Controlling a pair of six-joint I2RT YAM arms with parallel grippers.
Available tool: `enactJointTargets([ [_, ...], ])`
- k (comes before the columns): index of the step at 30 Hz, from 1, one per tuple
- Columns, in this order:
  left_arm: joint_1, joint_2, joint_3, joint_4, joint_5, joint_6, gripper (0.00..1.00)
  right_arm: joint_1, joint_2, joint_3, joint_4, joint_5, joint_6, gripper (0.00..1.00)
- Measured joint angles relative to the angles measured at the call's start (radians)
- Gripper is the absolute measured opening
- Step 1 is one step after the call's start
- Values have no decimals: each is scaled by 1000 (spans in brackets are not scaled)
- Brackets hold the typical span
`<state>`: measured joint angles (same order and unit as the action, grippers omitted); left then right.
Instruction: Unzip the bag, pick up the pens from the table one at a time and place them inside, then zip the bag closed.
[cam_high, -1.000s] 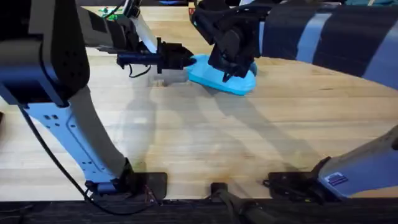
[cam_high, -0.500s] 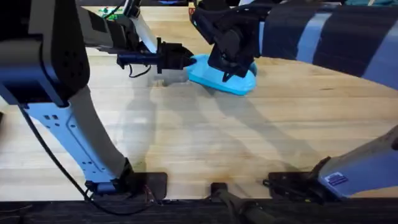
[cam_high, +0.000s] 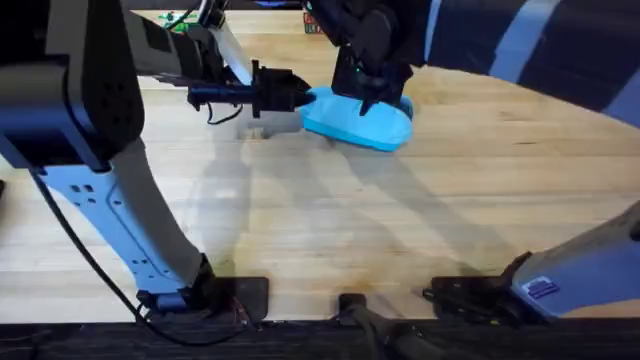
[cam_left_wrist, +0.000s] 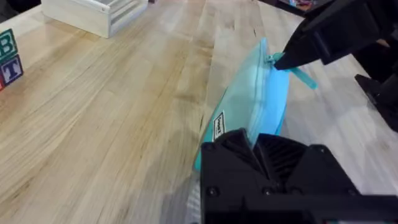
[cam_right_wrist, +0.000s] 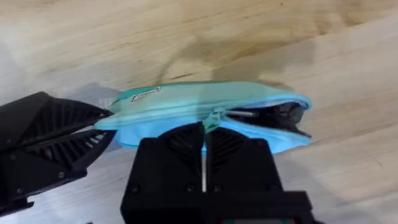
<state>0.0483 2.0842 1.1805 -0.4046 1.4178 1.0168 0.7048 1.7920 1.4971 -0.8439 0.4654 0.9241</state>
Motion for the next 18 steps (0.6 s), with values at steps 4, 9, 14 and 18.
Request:
enactJointTargets([
  [4,0,0,0,-1,2,0,41,0,0,25,-101,-10,-52,32],
  [9,0,0,0,-3,3,0,42,-5,0,26,-125,-10,-79,32],
  [14,-2,0,0,-3,8,0,42,-60,0,28,-169,-49,-96,32],
  [18,-8,0,0,-3,10,0,41,-88,0,32,-178,-88,-129,32],
])
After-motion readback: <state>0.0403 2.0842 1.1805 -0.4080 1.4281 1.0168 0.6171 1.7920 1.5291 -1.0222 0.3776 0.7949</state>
